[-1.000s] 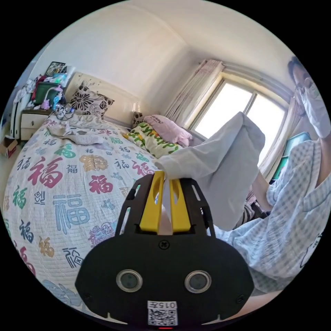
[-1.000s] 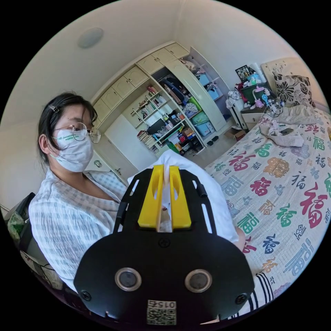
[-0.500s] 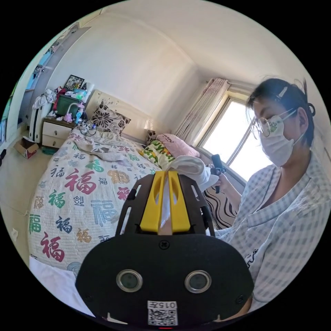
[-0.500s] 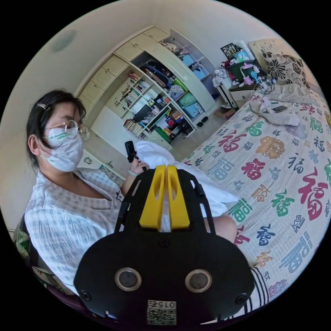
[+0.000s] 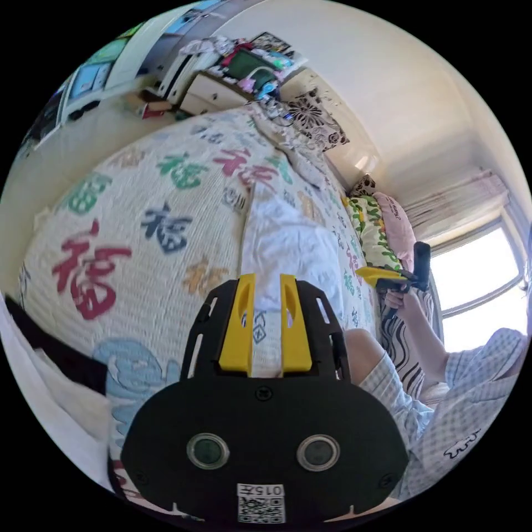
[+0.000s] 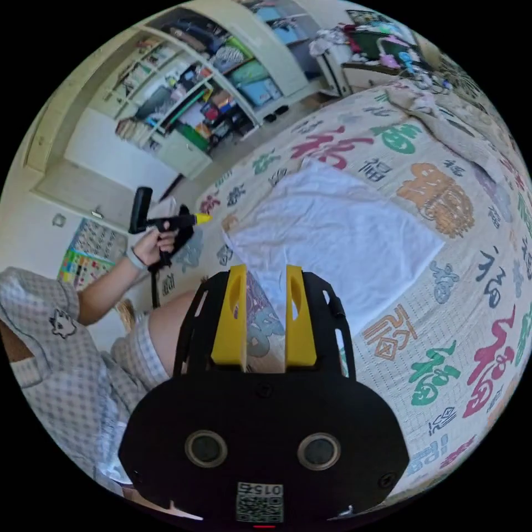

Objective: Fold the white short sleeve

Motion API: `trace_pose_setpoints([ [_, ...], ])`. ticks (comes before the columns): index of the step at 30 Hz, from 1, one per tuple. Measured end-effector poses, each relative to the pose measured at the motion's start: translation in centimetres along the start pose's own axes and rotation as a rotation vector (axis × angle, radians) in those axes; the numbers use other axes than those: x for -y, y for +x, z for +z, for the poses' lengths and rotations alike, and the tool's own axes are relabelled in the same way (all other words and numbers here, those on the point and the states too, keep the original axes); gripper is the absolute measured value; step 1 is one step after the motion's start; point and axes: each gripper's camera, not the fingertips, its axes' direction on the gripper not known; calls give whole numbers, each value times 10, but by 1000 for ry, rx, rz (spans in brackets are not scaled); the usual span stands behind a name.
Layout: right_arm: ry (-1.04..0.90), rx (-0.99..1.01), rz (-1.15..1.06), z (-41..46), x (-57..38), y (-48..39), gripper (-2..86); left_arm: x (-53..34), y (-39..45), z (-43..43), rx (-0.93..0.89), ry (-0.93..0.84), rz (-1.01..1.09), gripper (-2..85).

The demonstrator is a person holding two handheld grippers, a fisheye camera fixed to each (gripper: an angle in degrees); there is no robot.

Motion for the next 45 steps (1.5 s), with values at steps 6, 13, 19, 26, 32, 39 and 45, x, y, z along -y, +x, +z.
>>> trace_pose_setpoints([
  [6,-325,-377,-217,82,47,-19,88,-26,-17,29,-58,18,-153,82],
  [13,-212,-201,-120,-7,84,11,14,7,102,63,211,-131,497,97],
  [19,-154,-144,-125,-53,102,18,27,24,192,144,286,-287,946,102],
  [26,-26,-138,233,-122,34,86,69,0,242,213,203,-480,1196,101],
  [32,-18,-20,448,-120,-4,135,90,-27,266,272,323,-531,1234,40],
  [39,14,131,383,-117,28,150,108,41,243,190,5,-380,903,13],
  [45,143,398,366,-137,25,160,132,66,221,163,-133,-426,794,8],
])
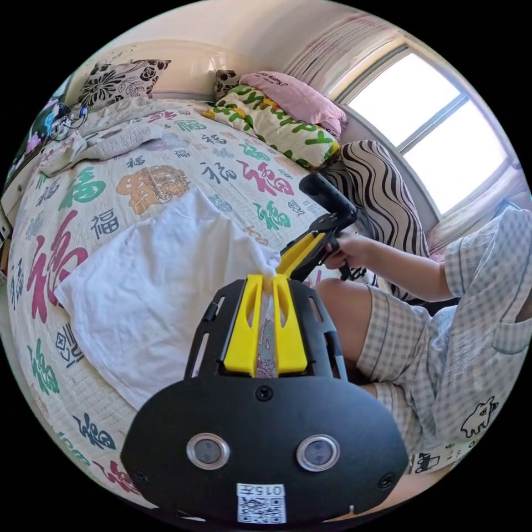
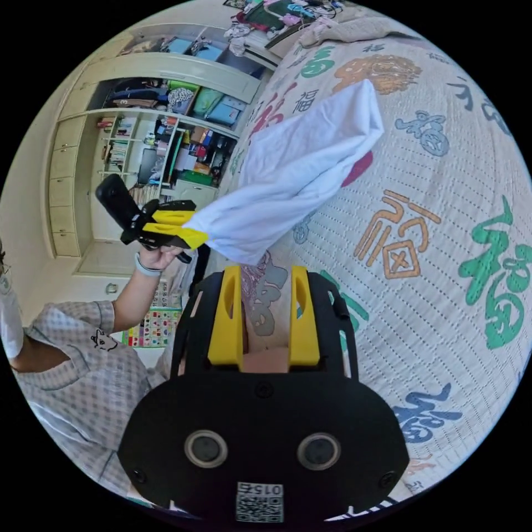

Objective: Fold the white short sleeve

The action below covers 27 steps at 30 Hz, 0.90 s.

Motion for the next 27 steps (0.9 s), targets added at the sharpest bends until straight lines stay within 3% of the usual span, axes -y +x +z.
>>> trace_pose_setpoints([
  [3,93,149,49,-22,-17,14,149,-9,-4,9,-97,40,-41,6],
  [7,19,-2,184,-21,-25,33,129,-18,3,23,-112,74,-94,2],
  [12,-23,35,240,-10,-21,42,87,-33,7,-14,-67,164,-144,-1],
  [17,-121,-153,76,2,-20,-3,18,-58,10,-98,87,327,-222,-2],
  [21,32,-145,-45,-48,-43,-54,7,-80,33,-165,254,405,-230,-3],
  [27,164,-531,-317,-125,-94,-180,3,-142,112,-279,516,720,-249,-4],
])
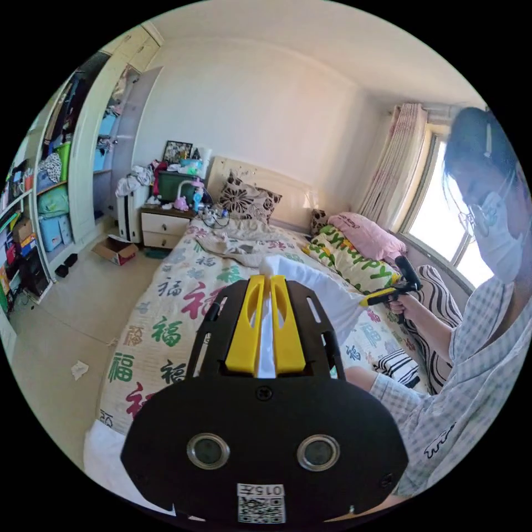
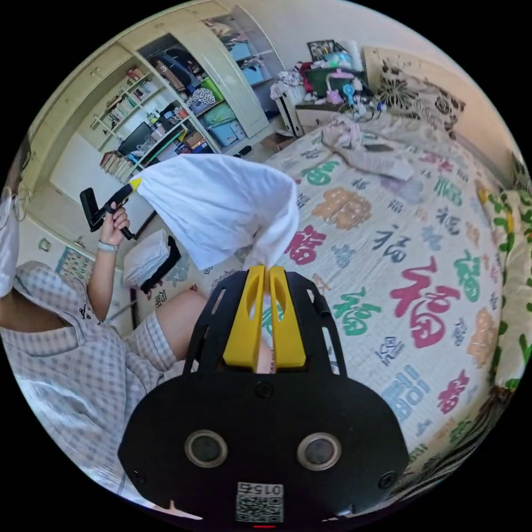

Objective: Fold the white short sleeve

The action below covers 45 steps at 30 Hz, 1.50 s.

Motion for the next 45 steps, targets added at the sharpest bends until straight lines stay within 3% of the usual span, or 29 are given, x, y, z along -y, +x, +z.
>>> trace_pose_setpoints([
  [7,-23,-334,-152,-85,-13,-76,2,-3,1,-102,105,196,-50,-5],
  [12,-94,-338,-172,-95,-5,-85,4,5,-8,-126,118,208,-51,-5],
  [18,-141,-197,-61,-19,49,-8,14,11,-88,-42,127,-2,-197,-3],
  [23,-295,-286,54,93,81,64,63,-23,-163,84,260,-408,-296,10],
  [26,-270,-86,-135,104,67,28,71,-38,-154,92,113,-457,-255,18],
  [29,-441,110,-335,137,37,-20,85,-54,-117,96,-98,-586,-107,52],
  [32,-613,86,-532,175,5,-57,97,-80,-89,111,-265,-803,-67,84],
  [34,-672,0,-573,195,-7,-63,100,-95,-84,116,-217,-880,-63,86],
  [40,-690,-16,-562,209,-9,-49,45,-109,-99,125,-102,-903,-106,18],
  [45,-647,82,-426,180,7,-30,9,-87,-123,111,-240,-849,-216,-5],
])
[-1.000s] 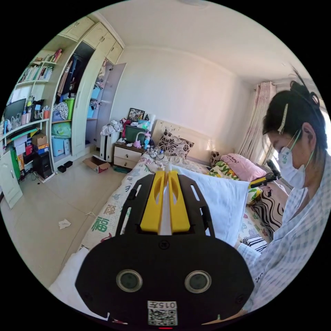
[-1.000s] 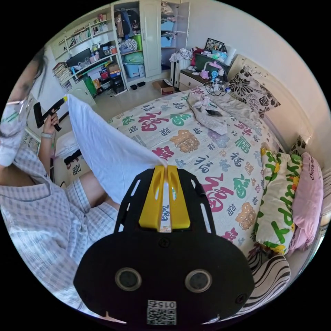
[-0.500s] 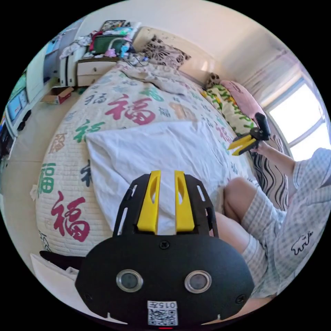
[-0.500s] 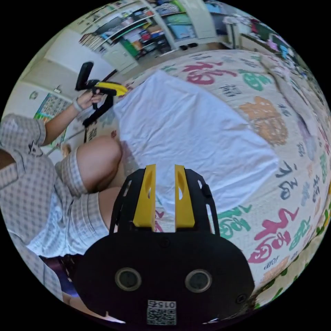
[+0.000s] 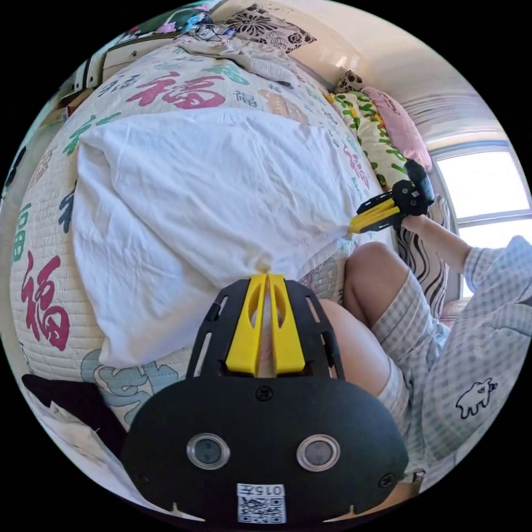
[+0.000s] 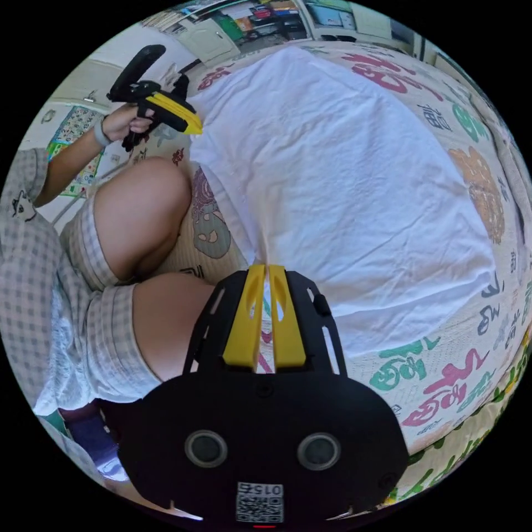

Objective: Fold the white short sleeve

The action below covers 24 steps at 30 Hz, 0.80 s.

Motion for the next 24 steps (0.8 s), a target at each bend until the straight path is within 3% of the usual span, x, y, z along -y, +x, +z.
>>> trace_pose_setpoints([
  [6,225,197,107,-99,-10,53,4,46,-25,-95,-163,250,40,-8],
  [9,369,-64,184,-177,19,98,6,115,-31,-141,-118,355,154,-7],
  [11,522,-288,315,-232,57,135,11,172,-33,-173,19,550,182,-3],
  [13,644,-358,419,-254,73,153,19,196,-37,-188,105,690,129,4],
  [15,720,-283,482,-257,72,163,33,199,-48,-193,72,761,63,17],
  [18,689,-123,430,-218,41,158,62,162,-67,-180,-25,723,49,56],
  [21,498,-81,488,-138,-18,137,86,88,-89,-147,98,555,-41,88],
  [24,360,23,683,-56,-92,115,91,0,-111,-110,193,367,-248,104],
])
